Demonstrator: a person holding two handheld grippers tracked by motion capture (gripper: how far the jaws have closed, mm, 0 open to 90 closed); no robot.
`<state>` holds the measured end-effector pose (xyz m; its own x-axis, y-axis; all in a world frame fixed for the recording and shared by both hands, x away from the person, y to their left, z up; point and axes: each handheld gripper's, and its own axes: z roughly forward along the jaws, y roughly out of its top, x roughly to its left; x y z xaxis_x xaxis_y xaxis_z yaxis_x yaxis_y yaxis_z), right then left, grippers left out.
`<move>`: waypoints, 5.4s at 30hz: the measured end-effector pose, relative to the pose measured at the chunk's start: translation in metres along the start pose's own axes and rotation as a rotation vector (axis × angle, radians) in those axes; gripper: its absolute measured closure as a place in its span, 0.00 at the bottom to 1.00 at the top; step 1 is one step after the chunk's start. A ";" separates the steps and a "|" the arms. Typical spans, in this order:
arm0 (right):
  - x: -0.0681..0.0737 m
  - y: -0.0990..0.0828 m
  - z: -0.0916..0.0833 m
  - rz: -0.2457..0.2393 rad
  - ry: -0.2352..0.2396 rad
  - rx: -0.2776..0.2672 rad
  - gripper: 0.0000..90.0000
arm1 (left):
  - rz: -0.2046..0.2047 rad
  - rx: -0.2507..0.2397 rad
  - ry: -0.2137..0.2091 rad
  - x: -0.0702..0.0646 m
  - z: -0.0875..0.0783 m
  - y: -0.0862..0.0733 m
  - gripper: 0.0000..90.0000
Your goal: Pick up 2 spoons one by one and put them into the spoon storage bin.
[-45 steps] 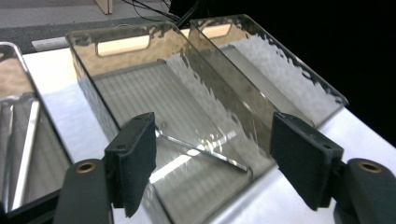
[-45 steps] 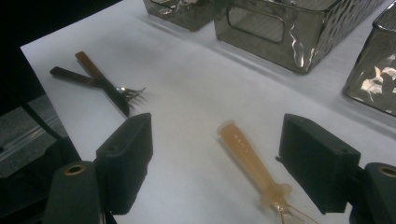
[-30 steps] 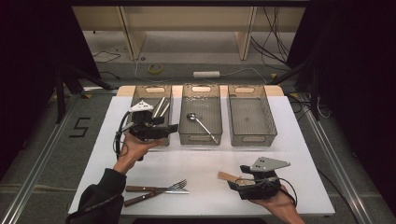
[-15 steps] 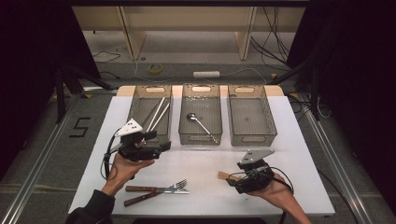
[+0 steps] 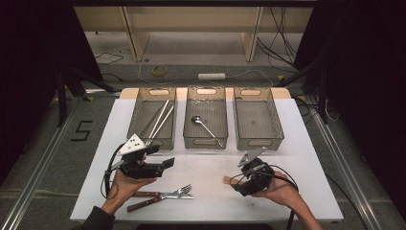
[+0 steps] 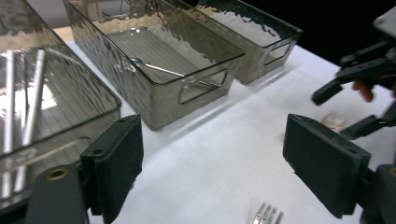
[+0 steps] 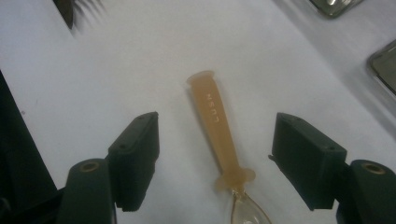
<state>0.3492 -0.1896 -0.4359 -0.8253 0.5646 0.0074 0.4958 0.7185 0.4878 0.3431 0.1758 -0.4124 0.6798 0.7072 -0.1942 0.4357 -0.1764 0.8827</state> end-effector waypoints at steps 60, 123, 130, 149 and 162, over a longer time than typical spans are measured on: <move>-0.009 0.017 0.014 -0.102 0.028 0.121 0.86 | 0.055 0.030 0.029 -0.011 -0.007 -0.019 0.21; -0.080 0.153 -0.009 0.160 -0.047 -0.318 0.86 | 0.066 -0.041 0.061 -0.010 -0.013 -0.018 0.20; -0.088 0.160 0.002 0.199 -0.074 -0.334 0.86 | 0.067 -0.042 0.062 -0.010 -0.013 -0.018 0.20; -0.100 0.165 0.023 0.265 -0.111 -0.344 0.86 | 0.072 -0.038 0.057 -0.010 -0.012 -0.018 0.20; -0.100 0.166 0.040 0.288 -0.124 -0.311 0.85 | 0.071 -0.036 0.057 -0.010 -0.012 -0.018 0.20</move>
<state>0.5251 -0.1105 -0.3903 -0.6173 0.7821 0.0854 0.5802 0.3793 0.7208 0.3212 0.1802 -0.4210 0.6732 0.7316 -0.1073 0.3655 -0.2031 0.9084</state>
